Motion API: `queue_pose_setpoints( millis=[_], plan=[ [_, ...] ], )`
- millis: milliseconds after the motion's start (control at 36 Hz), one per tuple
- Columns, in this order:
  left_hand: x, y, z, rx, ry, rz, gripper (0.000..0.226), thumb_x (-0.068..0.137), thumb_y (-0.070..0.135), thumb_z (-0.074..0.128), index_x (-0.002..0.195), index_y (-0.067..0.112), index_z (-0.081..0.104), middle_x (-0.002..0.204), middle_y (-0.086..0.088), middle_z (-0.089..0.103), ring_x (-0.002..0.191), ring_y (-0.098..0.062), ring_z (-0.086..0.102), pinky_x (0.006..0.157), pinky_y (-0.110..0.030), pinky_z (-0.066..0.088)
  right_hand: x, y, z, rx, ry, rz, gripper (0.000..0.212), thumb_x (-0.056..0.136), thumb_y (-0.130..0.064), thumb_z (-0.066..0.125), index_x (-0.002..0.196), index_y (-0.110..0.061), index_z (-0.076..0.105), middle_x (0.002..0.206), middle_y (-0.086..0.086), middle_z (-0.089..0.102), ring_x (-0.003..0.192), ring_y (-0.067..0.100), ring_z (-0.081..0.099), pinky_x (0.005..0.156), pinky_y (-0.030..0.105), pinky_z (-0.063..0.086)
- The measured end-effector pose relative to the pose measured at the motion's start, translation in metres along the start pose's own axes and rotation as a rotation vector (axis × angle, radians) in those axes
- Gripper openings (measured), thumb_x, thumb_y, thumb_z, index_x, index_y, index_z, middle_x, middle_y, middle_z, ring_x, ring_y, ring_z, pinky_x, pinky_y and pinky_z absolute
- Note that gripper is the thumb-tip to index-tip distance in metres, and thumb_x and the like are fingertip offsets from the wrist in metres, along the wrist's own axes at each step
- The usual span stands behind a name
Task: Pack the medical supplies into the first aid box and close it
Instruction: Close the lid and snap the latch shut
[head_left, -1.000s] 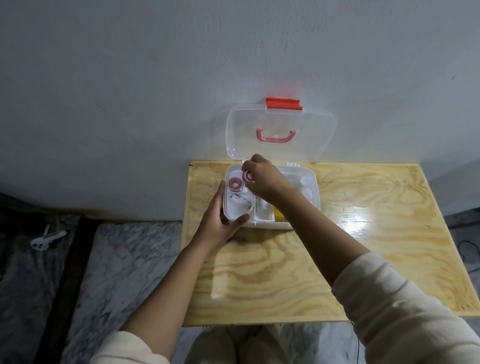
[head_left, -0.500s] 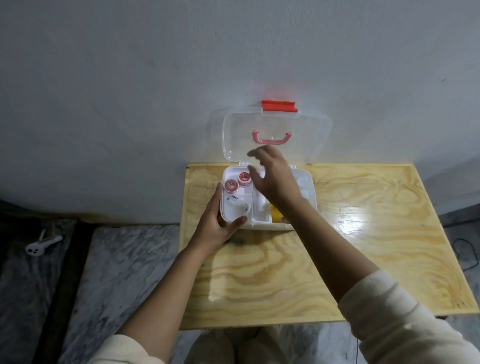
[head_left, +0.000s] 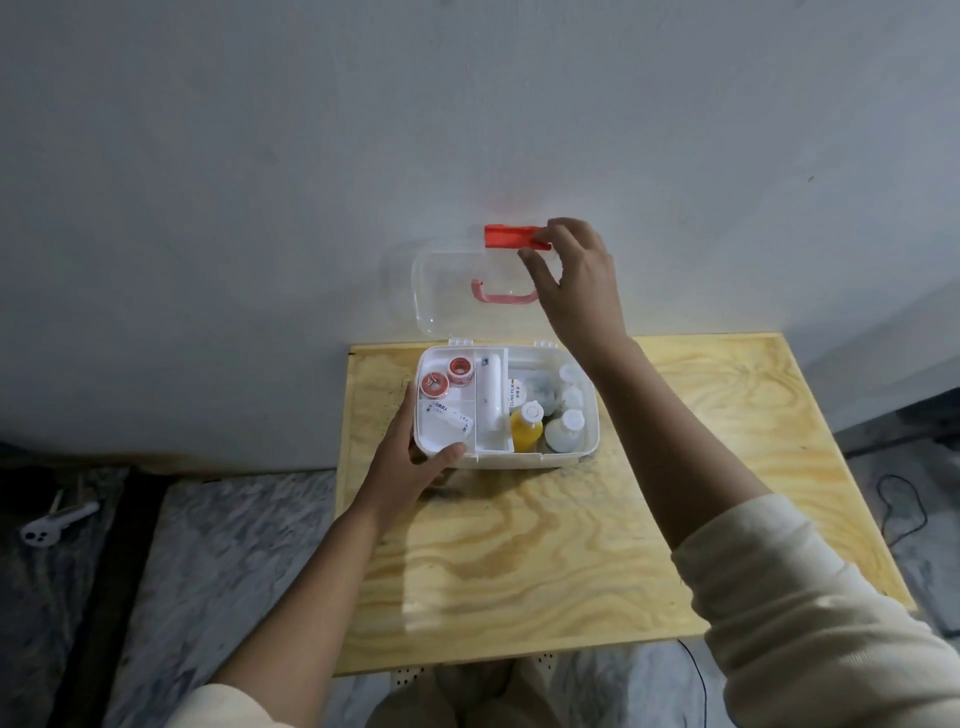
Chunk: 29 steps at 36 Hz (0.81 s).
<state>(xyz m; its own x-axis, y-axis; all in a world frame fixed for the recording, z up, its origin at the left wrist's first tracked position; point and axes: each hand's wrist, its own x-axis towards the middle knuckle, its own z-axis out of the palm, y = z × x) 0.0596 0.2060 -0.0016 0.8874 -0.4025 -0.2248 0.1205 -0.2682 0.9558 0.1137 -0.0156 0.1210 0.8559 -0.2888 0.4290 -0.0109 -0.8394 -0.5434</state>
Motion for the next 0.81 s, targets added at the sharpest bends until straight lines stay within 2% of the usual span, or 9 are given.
queue_pose_setpoints(
  millis=[83, 167, 250, 333, 444, 556, 611, 694, 806],
  plan=[
    [-0.001, 0.001, 0.002, -0.03, -0.003, -0.006, 0.082, 0.079, 0.035, 0.075, 0.142, 0.054, 0.026, 0.139, 0.033, 0.043, 0.13, 0.007, 0.041, 0.11, -0.04, 0.04, -0.008, 0.0, -0.001, 0.002, -0.011, 0.005, 0.025, 0.091, -0.027, 0.055, 0.108, -0.009, 0.062, 0.123, 0.009, 0.06, 0.114, 0.028, 0.052, 0.093, 0.038, 0.038],
    [-0.002, -0.001, 0.003, -0.045, 0.007, -0.002, 0.087, 0.076, 0.041, 0.075, 0.146, 0.045, 0.024, 0.144, 0.023, 0.043, 0.133, 0.001, 0.041, 0.11, -0.04, 0.04, -0.017, -0.001, -0.005, 0.023, 0.009, -0.003, 0.021, 0.088, -0.026, 0.059, 0.101, -0.01, 0.063, 0.117, 0.007, 0.062, 0.109, 0.027, 0.054, 0.089, 0.035, 0.037],
    [-0.001, -0.002, 0.005, -0.046, 0.024, -0.01, 0.081, 0.08, 0.032, 0.076, 0.141, 0.052, 0.028, 0.137, 0.029, 0.046, 0.124, 0.013, 0.043, 0.106, -0.032, 0.042, -0.031, -0.004, -0.009, 0.085, 0.038, 0.023, 0.016, 0.086, -0.024, 0.064, 0.092, -0.009, 0.062, 0.11, 0.007, 0.061, 0.103, 0.024, 0.054, 0.085, 0.03, 0.034],
    [-0.001, 0.0, 0.006, -0.047, 0.05, -0.018, 0.078, 0.079, 0.027, 0.076, 0.134, 0.054, 0.029, 0.127, 0.037, 0.045, 0.113, 0.023, 0.044, 0.099, -0.022, 0.042, -0.044, -0.006, -0.012, 0.123, 0.048, 0.032, 0.017, 0.083, -0.021, 0.068, 0.088, -0.007, 0.06, 0.106, 0.01, 0.059, 0.099, 0.025, 0.055, 0.086, 0.037, 0.042],
    [-0.002, -0.003, 0.006, -0.049, 0.06, -0.019, 0.087, 0.078, 0.029, 0.077, 0.148, 0.037, 0.025, 0.142, 0.018, 0.044, 0.127, 0.0, 0.044, 0.097, -0.019, 0.04, -0.059, -0.007, -0.015, 0.135, 0.016, 0.038, 0.029, 0.082, -0.021, 0.069, 0.101, -0.004, 0.056, 0.116, 0.014, 0.057, 0.107, 0.028, 0.055, 0.089, 0.044, 0.044],
    [-0.002, -0.003, 0.006, -0.06, 0.071, -0.011, 0.086, 0.079, 0.023, 0.077, 0.149, 0.034, 0.028, 0.143, 0.014, 0.046, 0.127, -0.002, 0.046, 0.101, -0.024, 0.043, -0.074, -0.004, -0.021, 0.144, -0.055, -0.003, 0.041, 0.081, -0.022, 0.069, 0.116, -0.007, 0.051, 0.114, 0.009, 0.061, 0.102, 0.027, 0.055, 0.088, 0.044, 0.041],
    [-0.001, -0.004, 0.006, -0.068, 0.074, -0.017, 0.09, 0.075, 0.028, 0.08, 0.149, 0.034, 0.028, 0.145, 0.011, 0.045, 0.13, -0.004, 0.045, 0.105, -0.029, 0.043, -0.084, -0.001, -0.022, 0.14, -0.077, -0.042, 0.045, 0.079, -0.019, 0.07, 0.118, -0.006, 0.051, 0.111, 0.01, 0.061, 0.1, 0.027, 0.055, 0.086, 0.042, 0.042],
    [0.001, -0.007, 0.006, -0.062, 0.085, -0.026, 0.101, 0.063, 0.047, 0.08, 0.149, 0.033, 0.028, 0.148, 0.01, 0.043, 0.135, -0.008, 0.041, 0.108, -0.033, 0.041, -0.1, 0.003, -0.018, 0.081, -0.082, -0.099, 0.043, 0.077, -0.014, 0.071, 0.115, -0.003, 0.055, 0.105, 0.015, 0.062, 0.095, 0.031, 0.055, 0.084, 0.037, 0.044],
    [0.006, -0.006, 0.011, -0.1, 0.078, -0.025, 0.094, 0.061, 0.047, 0.079, 0.145, 0.032, 0.037, 0.138, 0.015, 0.053, 0.127, -0.002, 0.049, 0.105, -0.028, 0.043, -0.119, 0.009, -0.009, 0.053, -0.058, -0.124, 0.024, 0.077, -0.003, 0.069, 0.1, -0.003, 0.063, 0.093, 0.013, 0.064, 0.084, 0.027, 0.055, 0.074, 0.025, 0.041]
  ],
)
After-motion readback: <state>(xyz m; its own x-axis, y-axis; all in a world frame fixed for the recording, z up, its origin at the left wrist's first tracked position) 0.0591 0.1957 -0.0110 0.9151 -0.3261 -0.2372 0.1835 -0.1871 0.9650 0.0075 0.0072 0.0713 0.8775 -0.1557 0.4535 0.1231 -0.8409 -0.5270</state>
